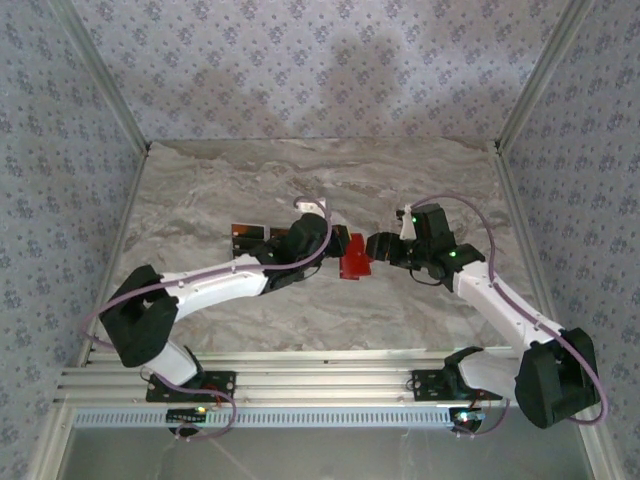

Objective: Put the credit cards into the card holder

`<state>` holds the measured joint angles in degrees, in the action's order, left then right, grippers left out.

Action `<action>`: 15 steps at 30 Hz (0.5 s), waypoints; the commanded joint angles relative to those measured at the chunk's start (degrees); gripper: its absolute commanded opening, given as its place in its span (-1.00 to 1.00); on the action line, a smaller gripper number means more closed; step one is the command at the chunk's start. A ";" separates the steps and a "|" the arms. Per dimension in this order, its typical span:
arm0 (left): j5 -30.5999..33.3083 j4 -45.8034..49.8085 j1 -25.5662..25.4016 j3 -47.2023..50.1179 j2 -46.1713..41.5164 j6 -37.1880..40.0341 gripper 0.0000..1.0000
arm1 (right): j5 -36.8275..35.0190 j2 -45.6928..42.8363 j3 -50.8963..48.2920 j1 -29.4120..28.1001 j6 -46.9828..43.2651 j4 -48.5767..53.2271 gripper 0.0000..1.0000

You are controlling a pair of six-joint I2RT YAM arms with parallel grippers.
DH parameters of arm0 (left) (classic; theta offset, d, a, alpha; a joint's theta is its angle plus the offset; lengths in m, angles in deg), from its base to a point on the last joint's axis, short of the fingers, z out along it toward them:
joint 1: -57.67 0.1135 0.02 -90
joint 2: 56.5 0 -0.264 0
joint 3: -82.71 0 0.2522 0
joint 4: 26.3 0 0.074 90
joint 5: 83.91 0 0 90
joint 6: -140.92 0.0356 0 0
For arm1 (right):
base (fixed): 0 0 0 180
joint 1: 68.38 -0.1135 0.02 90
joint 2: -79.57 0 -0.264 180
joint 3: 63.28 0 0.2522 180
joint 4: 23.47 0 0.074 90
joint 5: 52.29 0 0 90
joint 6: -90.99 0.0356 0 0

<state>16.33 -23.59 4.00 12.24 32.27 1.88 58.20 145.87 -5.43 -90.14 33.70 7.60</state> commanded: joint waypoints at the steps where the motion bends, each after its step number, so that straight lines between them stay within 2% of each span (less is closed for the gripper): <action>1: -0.46 -0.88 0.70 0.76 -3.41 1.54 -1.00 | 1.70 0.24 -0.58 0.27 1.21 -1.17 0.25; 9: 0.32 3.42 4.63 1.96 -11.18 3.71 -1.00 | 2.11 -1.79 -1.77 -0.03 2.28 -1.40 0.25; 15: -0.70 5.05 7.31 2.53 -15.04 5.65 -1.00 | 1.70 -1.61 -1.31 -2.71 2.81 -1.98 0.25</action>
<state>15.98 -19.78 10.99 15.02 18.85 5.38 59.44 145.26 -6.69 -91.80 35.30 6.31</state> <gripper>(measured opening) 0.058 0.624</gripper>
